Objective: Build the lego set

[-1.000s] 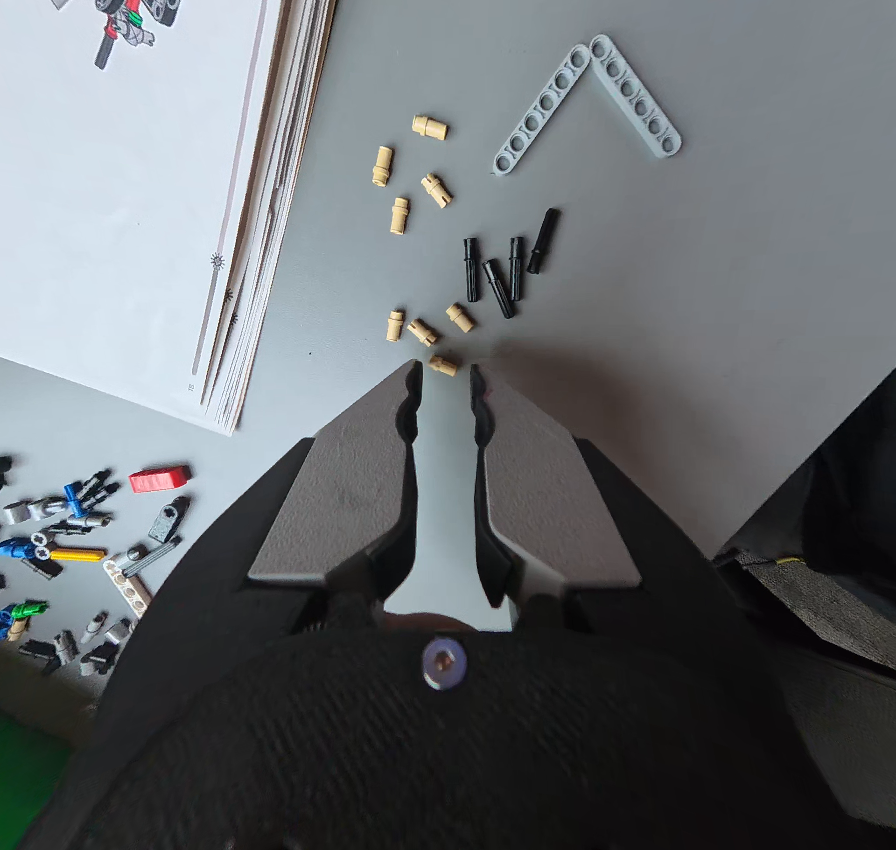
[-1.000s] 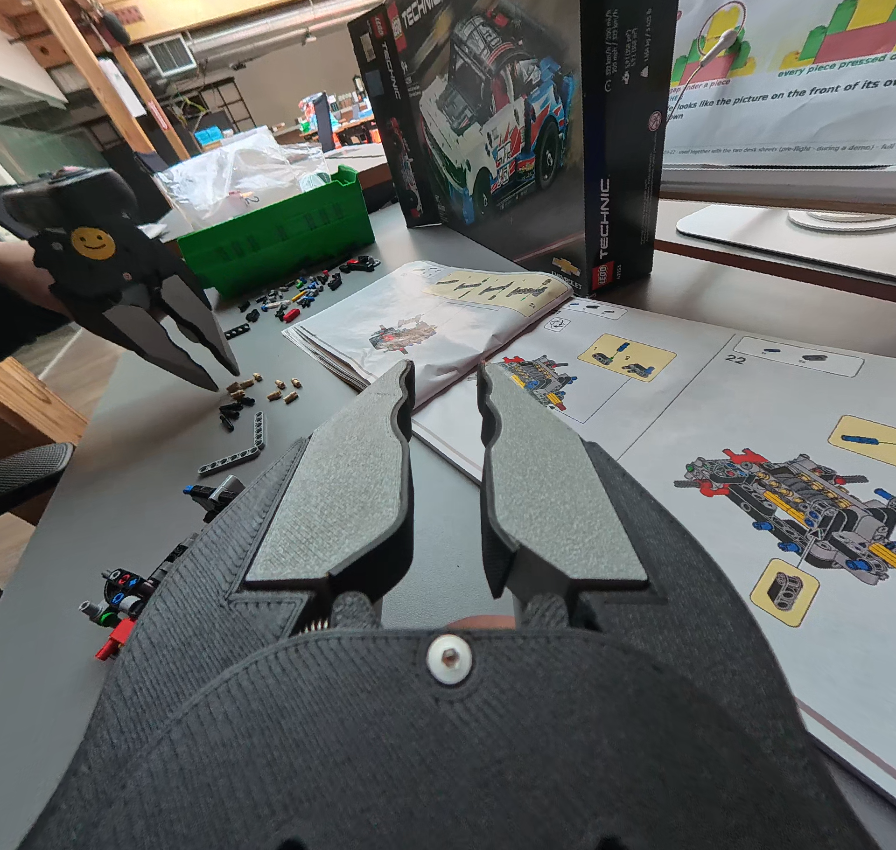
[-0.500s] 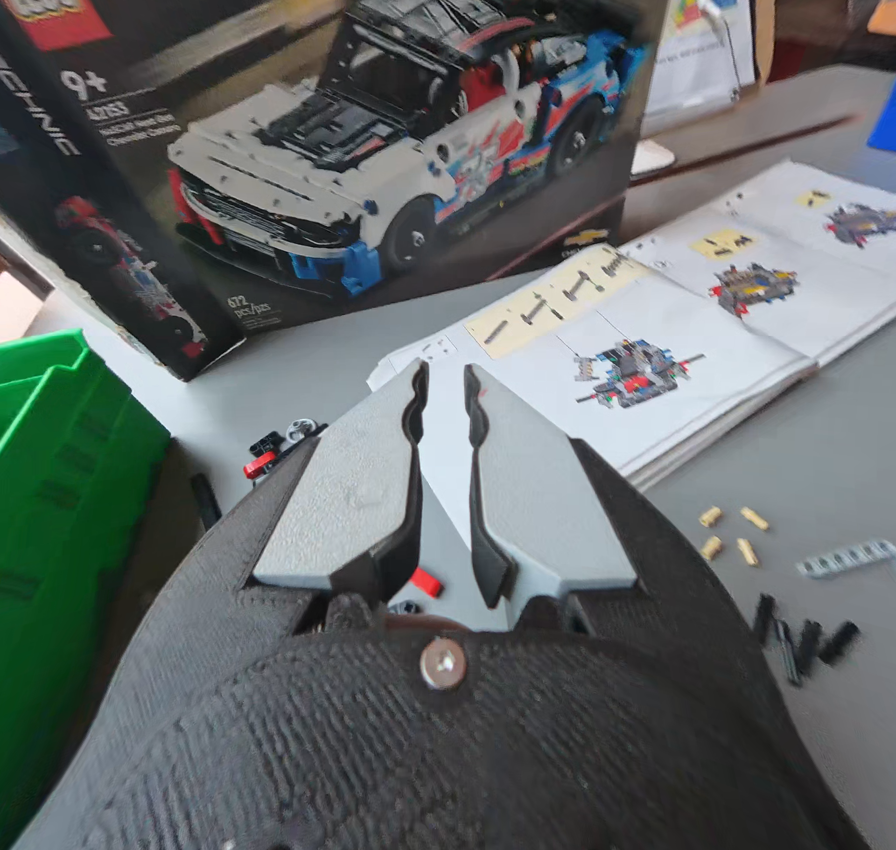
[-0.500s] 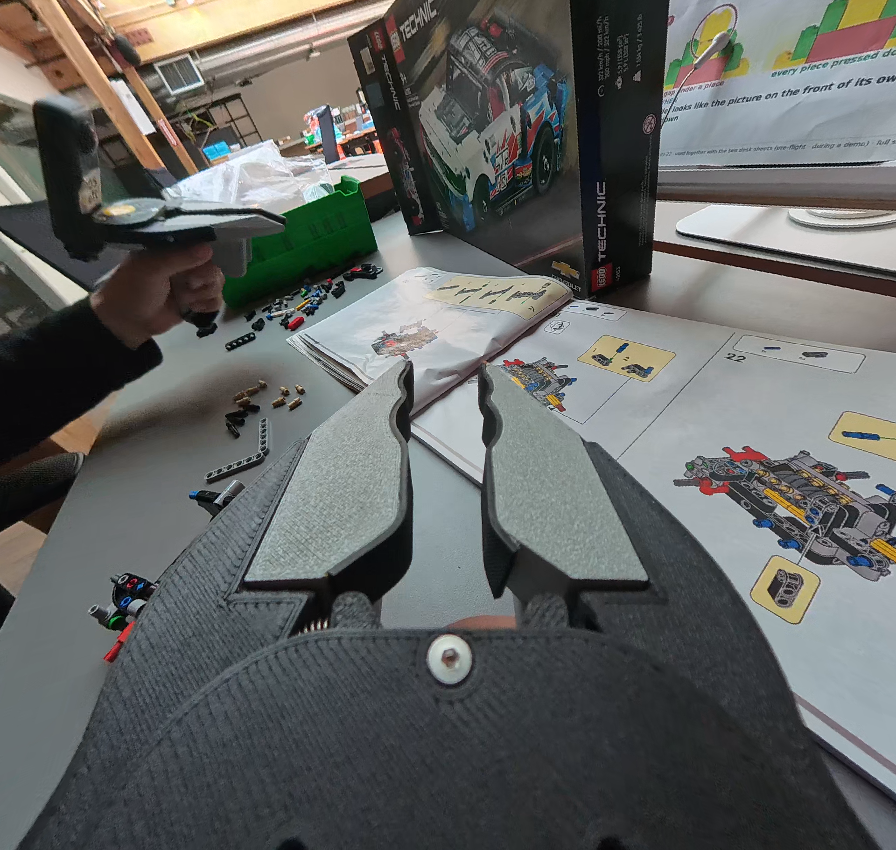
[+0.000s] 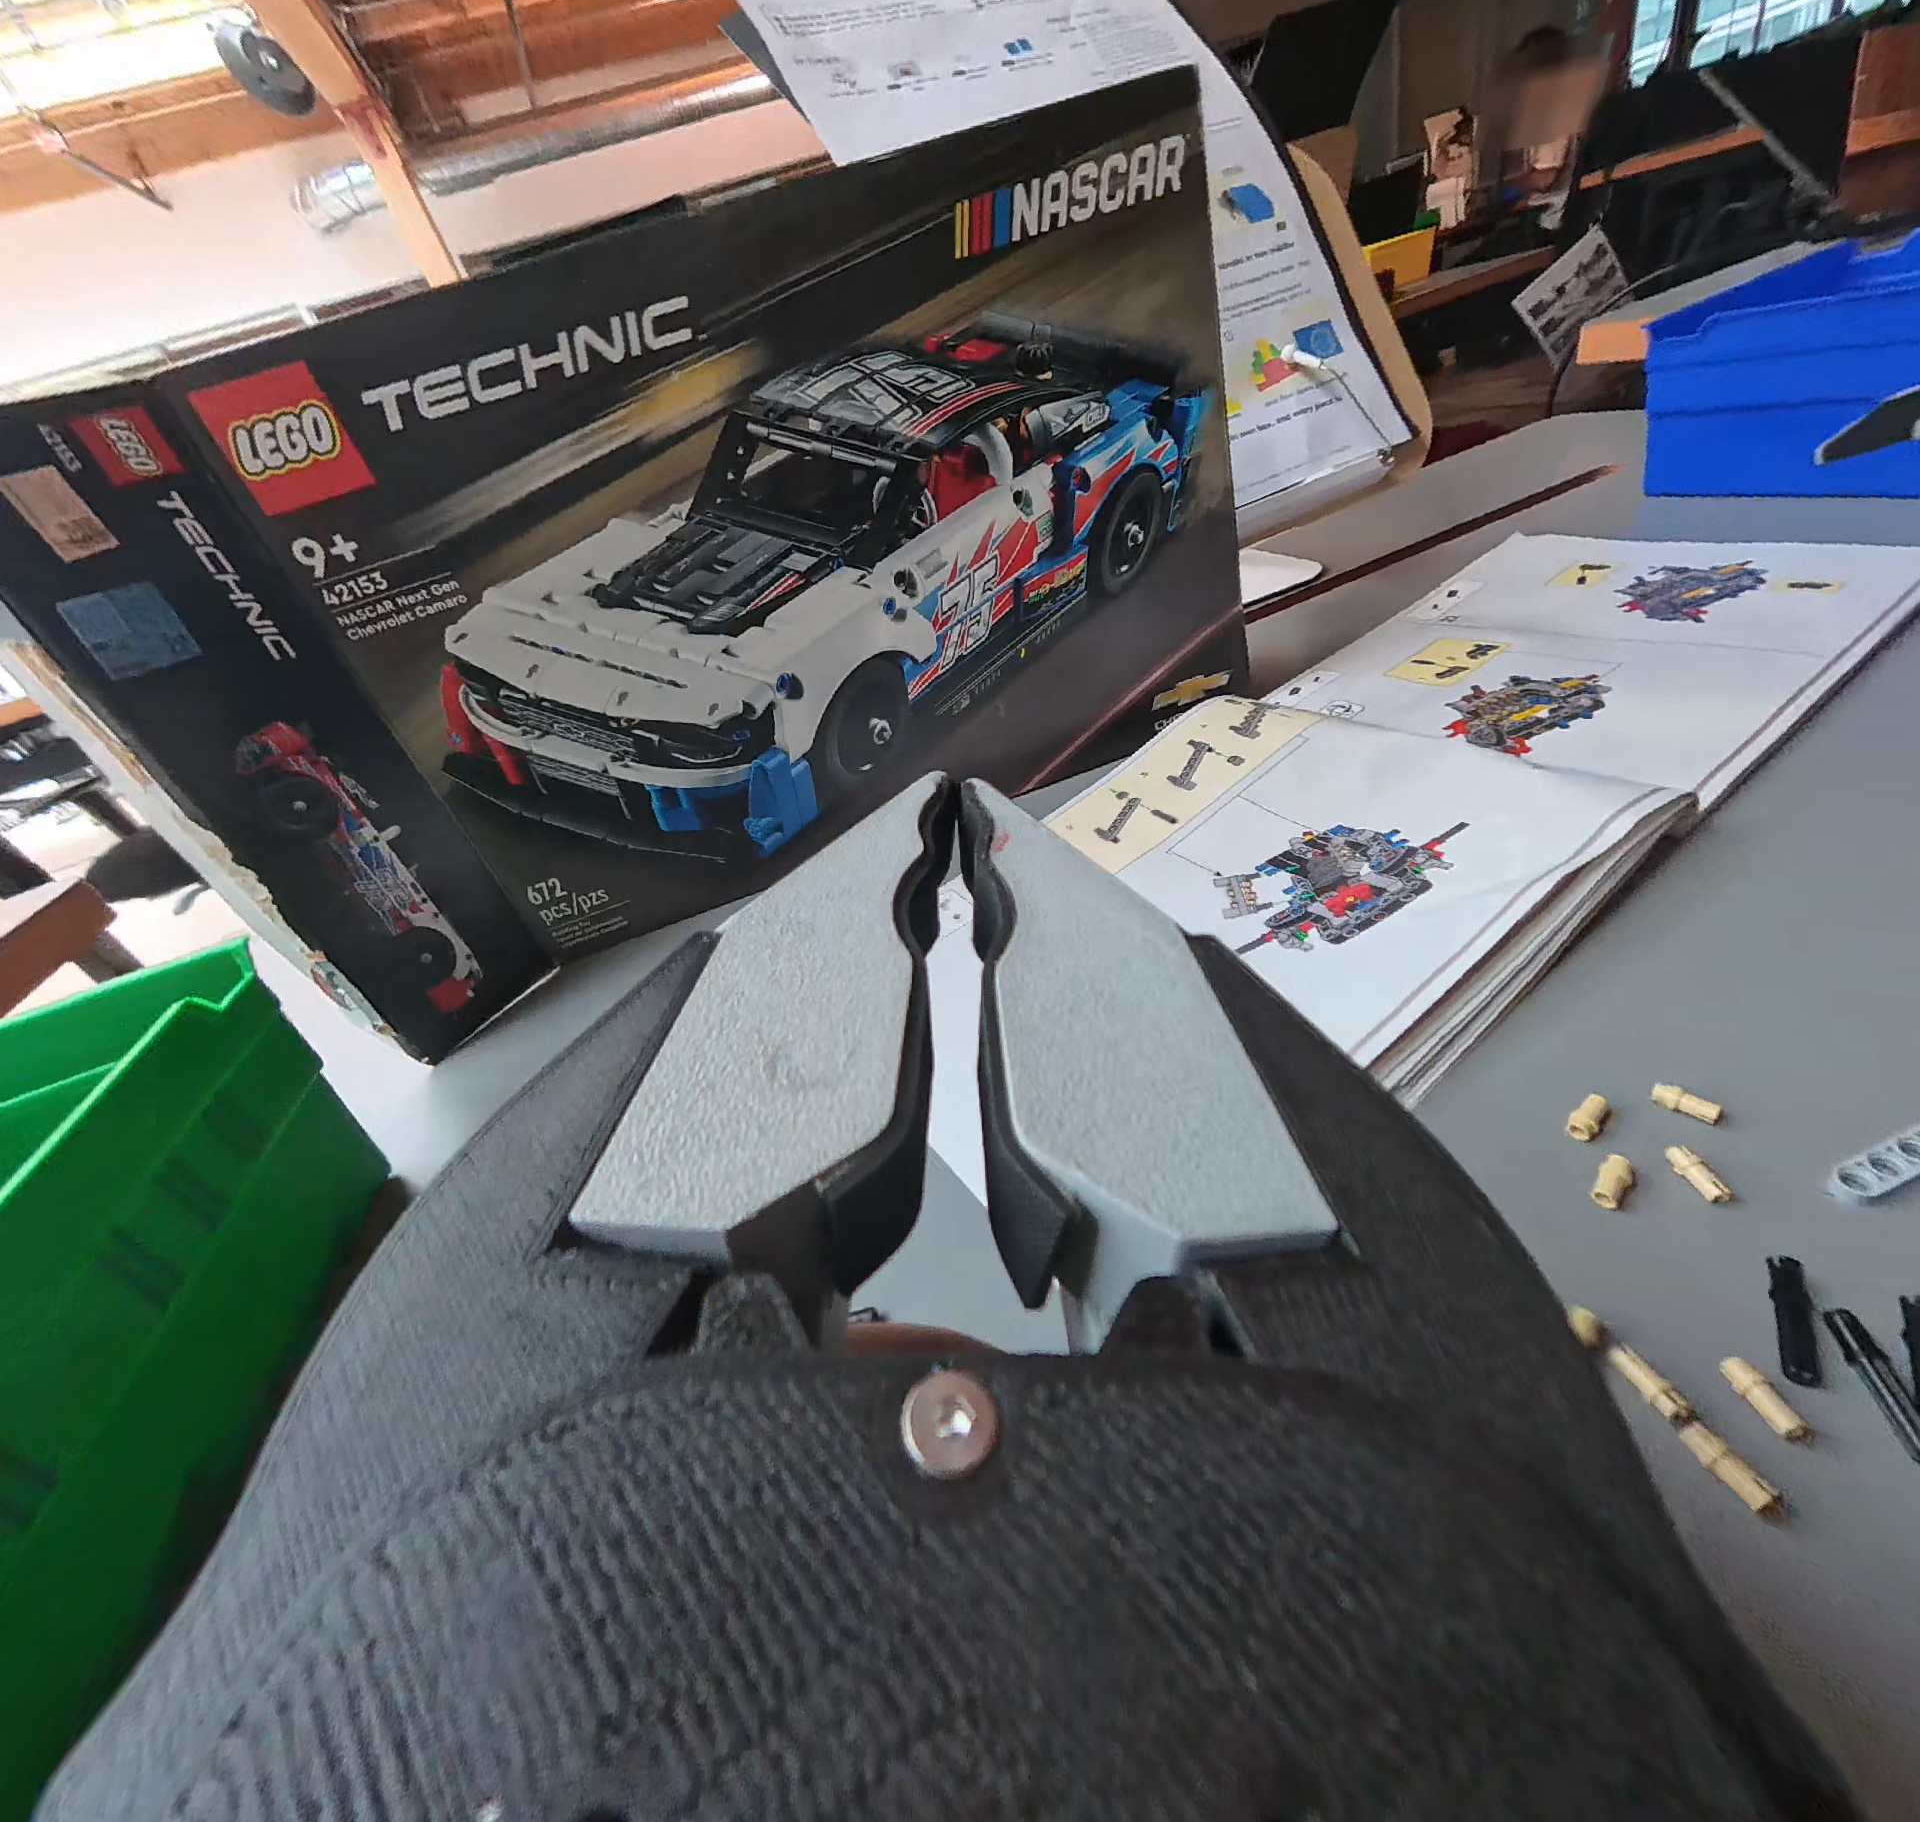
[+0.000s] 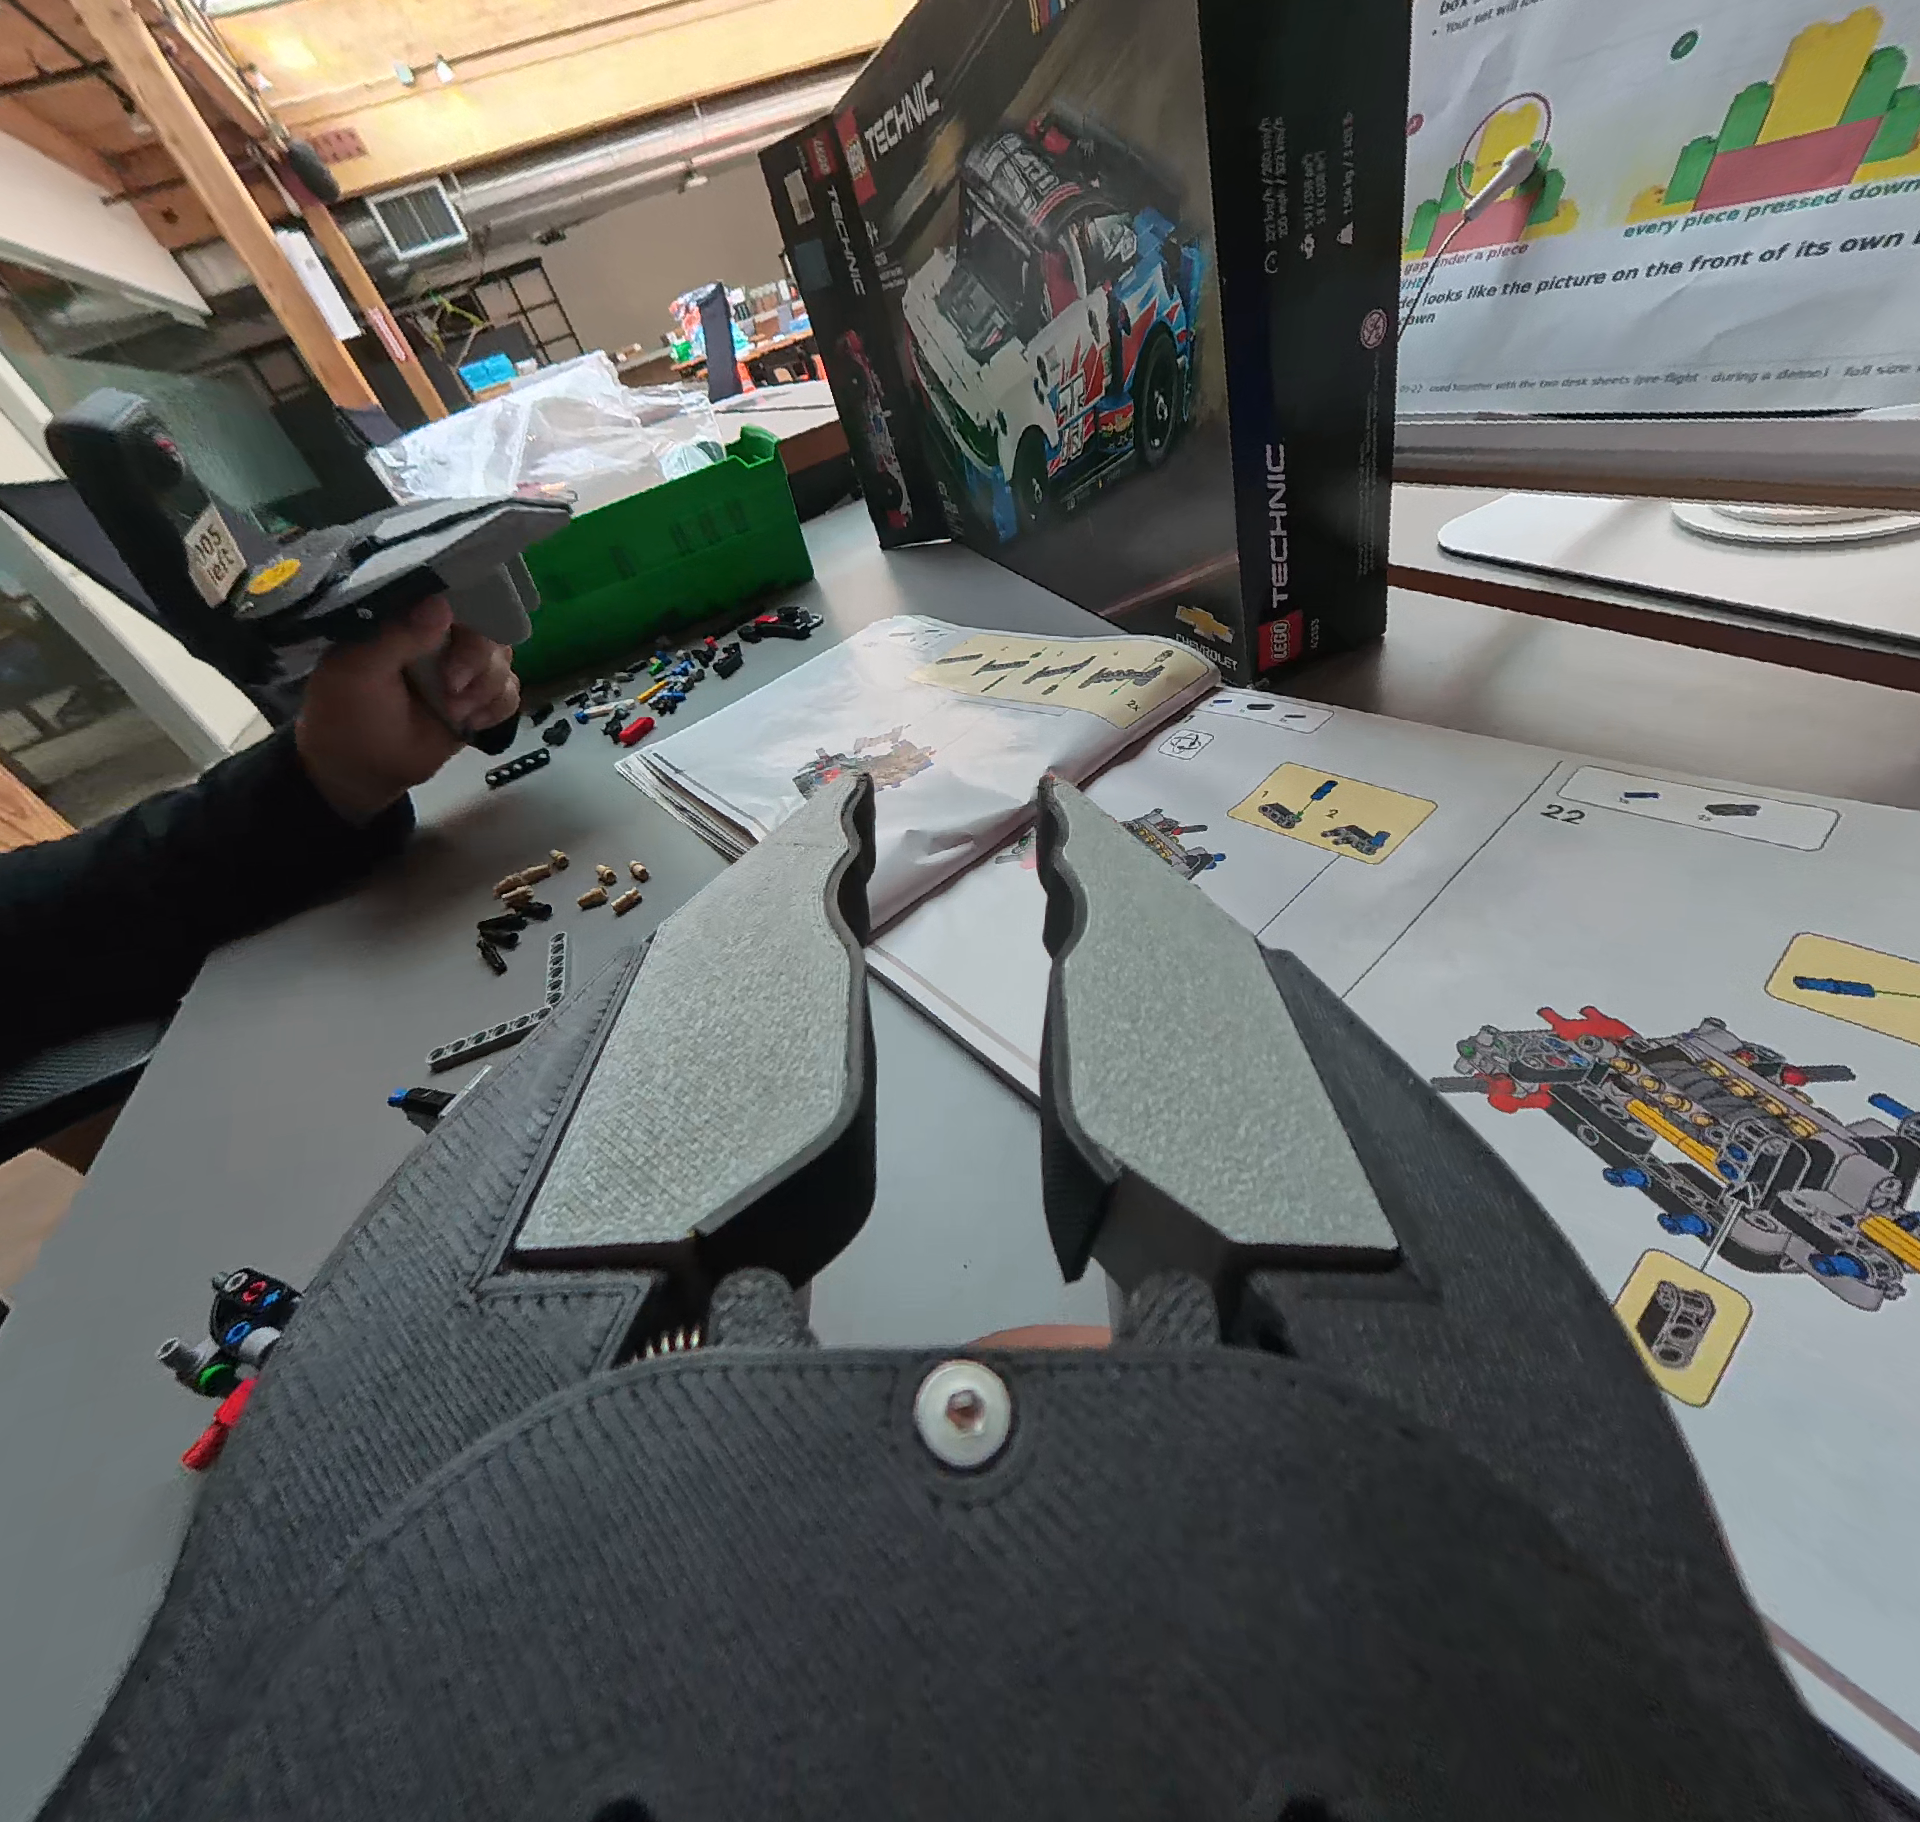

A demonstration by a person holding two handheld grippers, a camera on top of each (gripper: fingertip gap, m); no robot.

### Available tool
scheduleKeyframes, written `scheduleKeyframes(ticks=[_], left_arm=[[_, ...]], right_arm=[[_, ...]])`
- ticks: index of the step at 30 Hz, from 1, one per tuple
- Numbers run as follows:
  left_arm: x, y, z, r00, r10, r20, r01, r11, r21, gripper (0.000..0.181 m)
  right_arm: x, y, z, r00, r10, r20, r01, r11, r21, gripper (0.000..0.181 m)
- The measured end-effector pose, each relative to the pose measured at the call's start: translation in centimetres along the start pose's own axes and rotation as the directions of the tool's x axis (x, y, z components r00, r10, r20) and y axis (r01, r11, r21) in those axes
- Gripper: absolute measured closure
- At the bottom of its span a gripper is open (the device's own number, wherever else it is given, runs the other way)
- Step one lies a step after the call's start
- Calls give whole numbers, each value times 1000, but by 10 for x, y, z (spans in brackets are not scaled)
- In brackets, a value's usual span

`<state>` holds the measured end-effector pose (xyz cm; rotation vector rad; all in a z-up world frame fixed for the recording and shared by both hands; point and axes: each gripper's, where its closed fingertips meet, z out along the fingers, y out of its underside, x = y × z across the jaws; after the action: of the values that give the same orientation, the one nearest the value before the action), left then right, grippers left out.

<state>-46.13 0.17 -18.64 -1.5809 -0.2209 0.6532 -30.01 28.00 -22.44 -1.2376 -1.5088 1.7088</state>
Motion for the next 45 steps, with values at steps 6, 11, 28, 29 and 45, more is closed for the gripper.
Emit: scheduleKeyframes(ticks=[6, 11, 28, 29, 45], left_arm=[[8, -1, -2, 999, -20, -36, 20, 1000, -14, 181], [3, -1, -3, 1000, -30, -5, 30, 999, -15, 181], [16, -1, -1, 996, -56, -70, 56, 998, 4, 181], [17, -1, -1, 995, -68, -79, 68, 998, 2, 181], [-14, 3, -10, 980, -200, 2, 200, 980, 14, 177]], right_arm=[[-3, 0, 1, 1000, -14, 16, 14, 1000, 2, 152], [-3, -1, 1, 1000, 3, 27, -3, 1000, 4, 152], [-16, 4, 3, 995, -48, 92, 51, 998, -24, 181], [-16, 4, 2, 995, -51, 89, 54, 998, -23, 181], [-23, 8, 3, 992, -78, 94, 82, 996, -41, 168]])
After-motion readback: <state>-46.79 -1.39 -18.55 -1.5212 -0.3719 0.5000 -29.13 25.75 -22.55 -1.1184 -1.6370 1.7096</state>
